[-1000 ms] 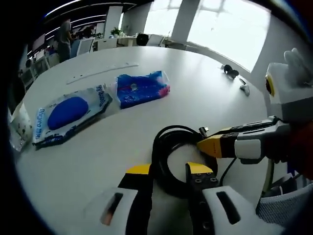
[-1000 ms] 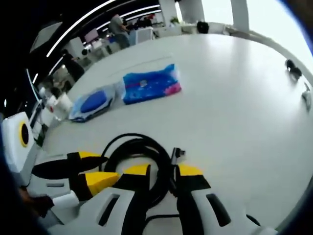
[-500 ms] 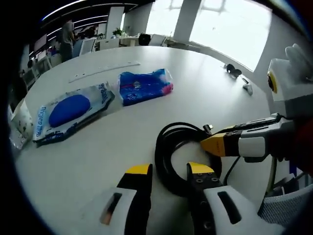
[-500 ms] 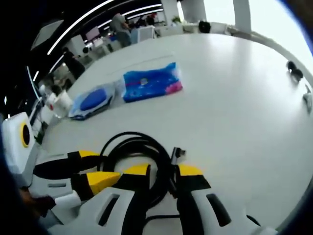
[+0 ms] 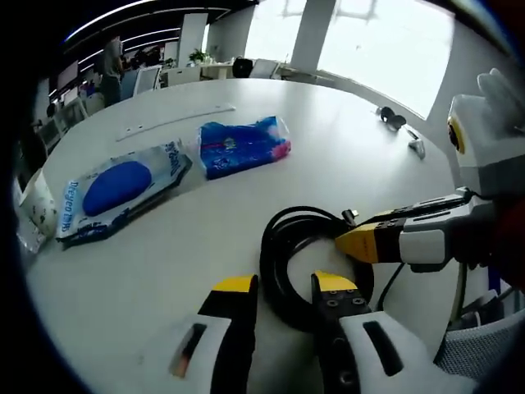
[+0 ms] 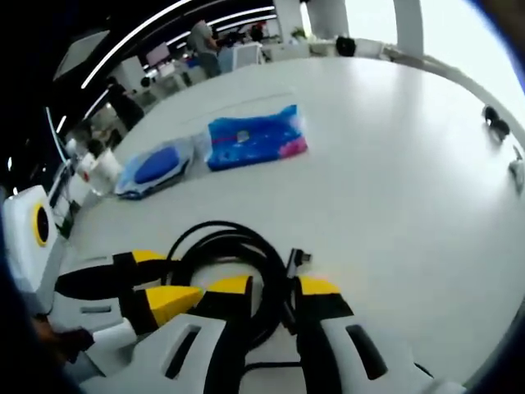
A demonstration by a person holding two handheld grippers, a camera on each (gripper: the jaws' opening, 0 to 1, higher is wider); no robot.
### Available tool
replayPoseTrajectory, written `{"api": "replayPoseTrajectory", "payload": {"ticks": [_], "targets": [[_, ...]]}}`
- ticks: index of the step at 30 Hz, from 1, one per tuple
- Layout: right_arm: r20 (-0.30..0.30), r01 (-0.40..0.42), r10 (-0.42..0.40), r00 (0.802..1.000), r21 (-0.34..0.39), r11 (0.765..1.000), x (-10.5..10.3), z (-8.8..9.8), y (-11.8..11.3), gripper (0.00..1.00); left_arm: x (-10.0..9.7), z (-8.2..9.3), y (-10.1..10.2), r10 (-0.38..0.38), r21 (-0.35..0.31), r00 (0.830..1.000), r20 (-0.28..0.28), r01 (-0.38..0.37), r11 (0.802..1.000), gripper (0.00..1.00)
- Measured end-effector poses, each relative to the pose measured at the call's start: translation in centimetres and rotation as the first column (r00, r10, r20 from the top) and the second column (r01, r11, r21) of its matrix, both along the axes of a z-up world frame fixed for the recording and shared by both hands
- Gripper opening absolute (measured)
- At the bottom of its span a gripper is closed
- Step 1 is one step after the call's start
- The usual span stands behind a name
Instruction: Arrange the tabletop items into an orderly group along one side of the table until the central work area is clear of visible clutter.
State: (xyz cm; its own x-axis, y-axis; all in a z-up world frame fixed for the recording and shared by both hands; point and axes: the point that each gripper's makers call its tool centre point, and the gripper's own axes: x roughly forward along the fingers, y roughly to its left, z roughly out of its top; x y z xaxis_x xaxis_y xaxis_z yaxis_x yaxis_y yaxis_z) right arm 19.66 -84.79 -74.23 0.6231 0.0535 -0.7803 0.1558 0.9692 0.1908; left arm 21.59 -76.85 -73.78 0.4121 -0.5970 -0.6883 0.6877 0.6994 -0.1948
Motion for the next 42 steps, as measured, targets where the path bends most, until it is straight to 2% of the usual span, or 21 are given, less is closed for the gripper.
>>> {"api": "replayPoseTrajectory", "payload": {"ticks": [10, 18, 24, 36, 42], "targets": [[-0.011, -0.057, 0.057, 0.998, -0.071, 0.996, 0.21, -0.12, 0.05, 0.16, 0.31, -0.11, -0.32, -0.008, 0.019, 0.999, 0.033, 0.008, 1.0, 0.22], [-0.026, -0.101, 0.098, 0.995, -0.135, 0.986, 0.36, -0.28, -0.29, 0.13, 0.45, -0.23, -0.34, -0.03, 0.062, 0.994, 0.101, 0.023, 0.998, 0.21], [-0.022, -0.101, 0.099, 0.995, -0.145, 0.984, 0.6, -0.31, -0.19, 0.13, 0.5, -0.25, -0.35, -0.045, 0.093, 0.989, 0.139, 0.033, 0.995, 0.2], [-0.002, -0.134, 0.137, 0.991, -0.211, 0.968, 0.72, -0.39, 0.02, 0.11, 0.68, -0.26, -0.18, -0.035, 0.112, 0.987, 0.16, 0.017, 0.994, 0.17], [0.007, -0.128, 0.132, 0.991, -0.214, 0.969, 0.71, -0.31, -0.07, 0.1, 0.73, -0.23, -0.14, -0.034, 0.115, 0.987, 0.158, 0.015, 0.993, 0.15]]}}
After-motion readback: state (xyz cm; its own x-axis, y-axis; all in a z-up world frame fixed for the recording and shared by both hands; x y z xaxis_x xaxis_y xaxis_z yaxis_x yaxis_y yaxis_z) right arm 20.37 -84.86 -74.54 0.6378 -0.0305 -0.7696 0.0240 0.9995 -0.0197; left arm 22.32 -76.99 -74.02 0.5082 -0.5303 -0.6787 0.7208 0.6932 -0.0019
